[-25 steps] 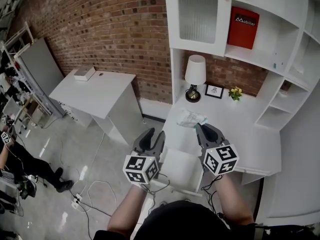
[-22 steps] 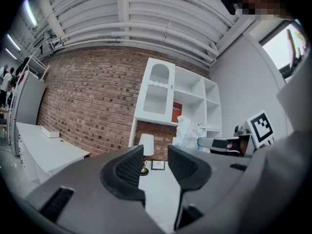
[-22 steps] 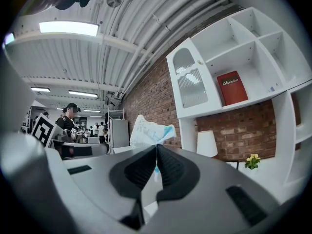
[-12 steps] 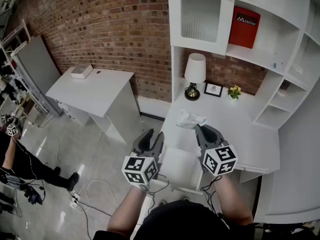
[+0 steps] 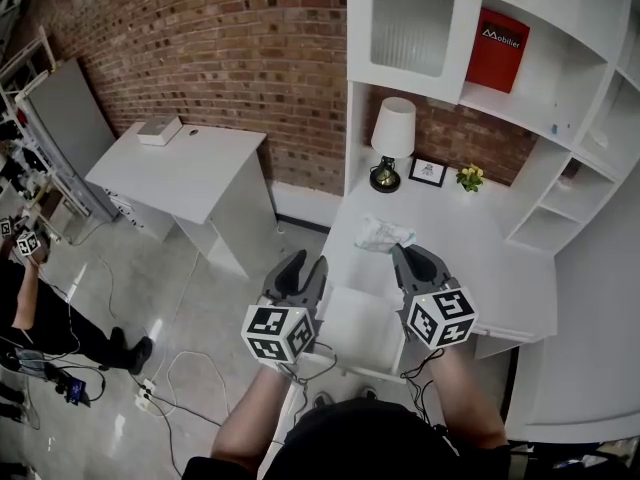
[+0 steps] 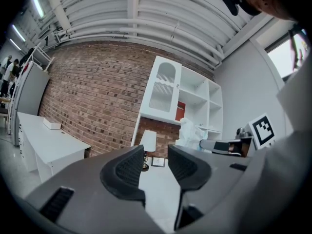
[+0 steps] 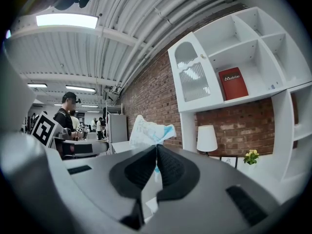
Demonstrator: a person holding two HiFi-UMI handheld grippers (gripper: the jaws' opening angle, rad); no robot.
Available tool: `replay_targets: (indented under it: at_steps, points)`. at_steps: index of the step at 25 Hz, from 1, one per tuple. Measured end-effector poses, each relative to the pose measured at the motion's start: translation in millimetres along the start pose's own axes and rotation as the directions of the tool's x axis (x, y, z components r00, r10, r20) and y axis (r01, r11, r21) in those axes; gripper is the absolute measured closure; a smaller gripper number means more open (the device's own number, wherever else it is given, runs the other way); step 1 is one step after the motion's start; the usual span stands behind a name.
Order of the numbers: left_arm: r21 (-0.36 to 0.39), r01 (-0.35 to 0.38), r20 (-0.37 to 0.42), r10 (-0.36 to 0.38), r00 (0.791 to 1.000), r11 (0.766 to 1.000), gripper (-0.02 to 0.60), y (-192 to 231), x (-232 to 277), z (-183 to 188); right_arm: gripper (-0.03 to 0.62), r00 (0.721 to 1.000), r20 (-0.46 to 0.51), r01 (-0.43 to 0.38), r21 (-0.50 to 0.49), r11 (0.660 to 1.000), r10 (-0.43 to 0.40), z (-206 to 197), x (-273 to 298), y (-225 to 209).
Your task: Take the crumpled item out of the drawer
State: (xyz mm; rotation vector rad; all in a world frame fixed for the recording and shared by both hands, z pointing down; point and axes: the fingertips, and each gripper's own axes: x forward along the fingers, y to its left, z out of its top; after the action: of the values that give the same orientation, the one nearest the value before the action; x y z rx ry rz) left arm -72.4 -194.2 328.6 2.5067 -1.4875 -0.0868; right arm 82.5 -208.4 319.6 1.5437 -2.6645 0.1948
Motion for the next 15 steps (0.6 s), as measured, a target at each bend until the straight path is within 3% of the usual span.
replay_targets:
  at_steps: [15]
  points:
    - [-0.006, 0.007, -0.016, -0.008, 1.0, 1.0, 0.431, 19.4, -1.3, -1.2, 0.588, 1.0, 0.018, 0.009, 0.022, 1.0, -0.01, -0.5, 10.9, 9.9]
